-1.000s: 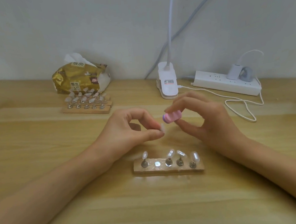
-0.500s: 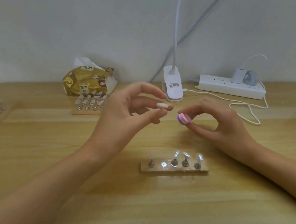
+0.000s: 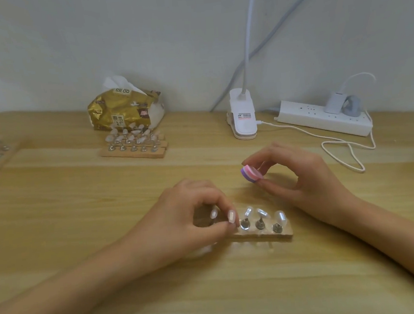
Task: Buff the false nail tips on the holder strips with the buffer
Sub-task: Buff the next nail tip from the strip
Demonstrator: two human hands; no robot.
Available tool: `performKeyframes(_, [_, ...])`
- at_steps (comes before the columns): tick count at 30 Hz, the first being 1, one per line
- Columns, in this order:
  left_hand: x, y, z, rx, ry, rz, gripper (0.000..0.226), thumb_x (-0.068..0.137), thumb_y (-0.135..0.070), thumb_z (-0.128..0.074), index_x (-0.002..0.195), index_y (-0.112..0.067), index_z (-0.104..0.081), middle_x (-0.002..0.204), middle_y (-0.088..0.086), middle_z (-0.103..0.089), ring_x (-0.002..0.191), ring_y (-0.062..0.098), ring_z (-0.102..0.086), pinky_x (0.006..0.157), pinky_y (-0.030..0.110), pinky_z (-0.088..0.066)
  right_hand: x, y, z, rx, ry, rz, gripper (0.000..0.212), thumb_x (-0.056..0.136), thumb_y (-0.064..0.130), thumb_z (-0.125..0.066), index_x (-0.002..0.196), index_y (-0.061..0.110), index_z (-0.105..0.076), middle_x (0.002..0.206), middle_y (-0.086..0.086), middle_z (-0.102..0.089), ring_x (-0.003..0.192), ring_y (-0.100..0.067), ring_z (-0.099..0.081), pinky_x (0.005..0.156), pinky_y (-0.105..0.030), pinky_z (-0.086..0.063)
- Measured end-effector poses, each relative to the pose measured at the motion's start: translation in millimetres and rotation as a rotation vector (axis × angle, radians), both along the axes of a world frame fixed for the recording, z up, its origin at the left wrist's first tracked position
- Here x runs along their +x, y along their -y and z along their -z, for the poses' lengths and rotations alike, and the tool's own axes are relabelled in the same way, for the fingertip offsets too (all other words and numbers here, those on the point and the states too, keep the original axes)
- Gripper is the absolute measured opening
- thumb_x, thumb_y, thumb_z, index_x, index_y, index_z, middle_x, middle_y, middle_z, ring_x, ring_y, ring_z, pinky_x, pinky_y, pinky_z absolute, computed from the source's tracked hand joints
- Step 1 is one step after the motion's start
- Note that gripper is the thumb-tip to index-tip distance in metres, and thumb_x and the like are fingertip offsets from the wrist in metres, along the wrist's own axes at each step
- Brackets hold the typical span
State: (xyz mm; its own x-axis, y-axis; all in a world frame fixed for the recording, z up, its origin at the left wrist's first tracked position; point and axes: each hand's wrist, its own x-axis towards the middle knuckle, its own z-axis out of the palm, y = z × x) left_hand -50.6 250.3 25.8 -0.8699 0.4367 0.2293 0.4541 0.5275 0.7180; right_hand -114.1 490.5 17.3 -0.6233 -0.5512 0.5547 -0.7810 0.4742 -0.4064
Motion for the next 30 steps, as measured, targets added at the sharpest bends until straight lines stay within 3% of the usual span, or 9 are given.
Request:
performKeyframes(4, [0.7,0.4,-0.5,0.004,0.037,0.0,0.006,0.079,-0.022,-0.077,0.08,-0.027,-0.073,0.089,-0.016,-0.069,0.094,0.012,-0.059,0.082,0.023,-0.045,-1.9,-0.4,1.7,0.014,-0.007,-0.004,0.025,0.088,0.002,-0.075,0.108,0.016,-0.069,0.099,0.007,-0.065,0.089,-0.014,-0.065,0.082,-0.022,-0.049])
performKeyframes(9, [2.1,-10.5,-0.6,-0.047,0.038,-0.064,0.016,0.07,-0.047,-0.073,0.083,-0.041,-0.067,0.094,-0.031,-0.064,0.098,0.001,-0.053,0.094,0.036,-0.04,-2.0,0.2,2.0,-0.004,-0.001,-0.002,0.021,0.091,0.007,-0.074,0.108,0.018,-0.069,0.1,0.007,-0.066,0.089,-0.013,-0.065,0.082,-0.02,-0.049])
performKeyframes(13, [2.7,-17.9,0.3,0.014,0.031,-0.073,0.014,0.07,-0.044,-0.072,0.08,-0.035,-0.068,0.085,-0.031,-0.064,0.09,0.002,-0.057,0.093,0.04,-0.041,-1.3,1.5,1.0,-0.011,0.008,-0.002,0.017,0.092,0.01,-0.073,0.108,0.018,-0.069,0.1,0.005,-0.067,0.089,-0.014,-0.066,0.082,-0.023,-0.051])
performKeyframes(17, [3.1,-17.2,2.4,0.043,-0.01,-0.069,0.013,0.072,-0.039,-0.071,0.078,-0.029,-0.065,0.08,-0.02,-0.065,0.082,0.006,-0.059,0.083,0.035,-0.043,1.1,1.3,0.4,-0.01,0.015,0.002,0.016,0.093,0.012,-0.072,0.108,0.017,-0.07,0.099,0.006,-0.066,0.088,-0.014,-0.065,0.082,-0.022,-0.05])
performKeyframes(20, [4.9,-16.8,3.7,-0.028,-0.114,-0.037,0.01,0.078,-0.03,-0.071,0.077,-0.028,-0.062,0.081,-0.013,-0.063,0.082,0.009,-0.059,0.076,0.032,-0.041,1.8,1.4,-0.4,-0.013,0.022,-0.001,0.016,0.092,0.014,-0.071,0.108,0.016,-0.07,0.099,0.005,-0.066,0.088,-0.013,-0.064,0.082,-0.023,-0.051])
performKeyframes(24, [13.0,-17.2,3.3,-0.181,-0.361,-0.076,0.004,0.078,-0.035,-0.061,0.08,-0.035,-0.057,0.092,-0.021,-0.064,0.098,0.003,-0.057,0.086,0.032,-0.033,2.0,1.6,0.1,-0.004,0.048,-0.01,0.016,0.092,0.01,-0.071,0.108,0.015,-0.069,0.1,0.001,-0.067,0.09,-0.016,-0.064,0.082,-0.033,-0.053])
performKeyframes(26, [17.5,-17.8,0.1,-0.144,-0.39,-0.088,0.004,0.08,-0.039,-0.058,0.082,-0.036,-0.058,0.095,-0.024,-0.066,0.102,0.003,-0.058,0.09,0.034,-0.033,2.1,1.3,0.4,0.007,0.052,0.001,0.016,0.092,0.011,-0.071,0.108,0.017,-0.069,0.1,0.002,-0.067,0.09,-0.014,-0.064,0.082,-0.033,-0.053])
performKeyframes(28, [16.7,-15.8,-5.4,0.009,-0.285,-0.085,0.004,0.084,-0.039,-0.062,0.084,-0.035,-0.061,0.097,-0.021,-0.069,0.103,0.007,-0.062,0.094,0.035,-0.037,1.4,1.2,0.1,0.005,0.052,0.016,0.016,0.092,0.013,-0.072,0.107,0.017,-0.07,0.098,0.004,-0.066,0.089,-0.014,-0.064,0.081,-0.032,-0.053])
performKeyframes(30, [8.7,-11.1,-11.1,0.203,-0.138,-0.08,0.004,0.085,-0.035,-0.068,0.086,-0.033,-0.064,0.096,-0.017,-0.073,0.096,0.008,-0.065,0.089,0.024,-0.044,0.7,1.2,-0.5,-0.02,0.069,0.022,0.014,0.092,0.013,-0.071,0.106,0.015,-0.07,0.096,0.002,-0.066,0.089,-0.015,-0.065,0.082,-0.033,-0.053])
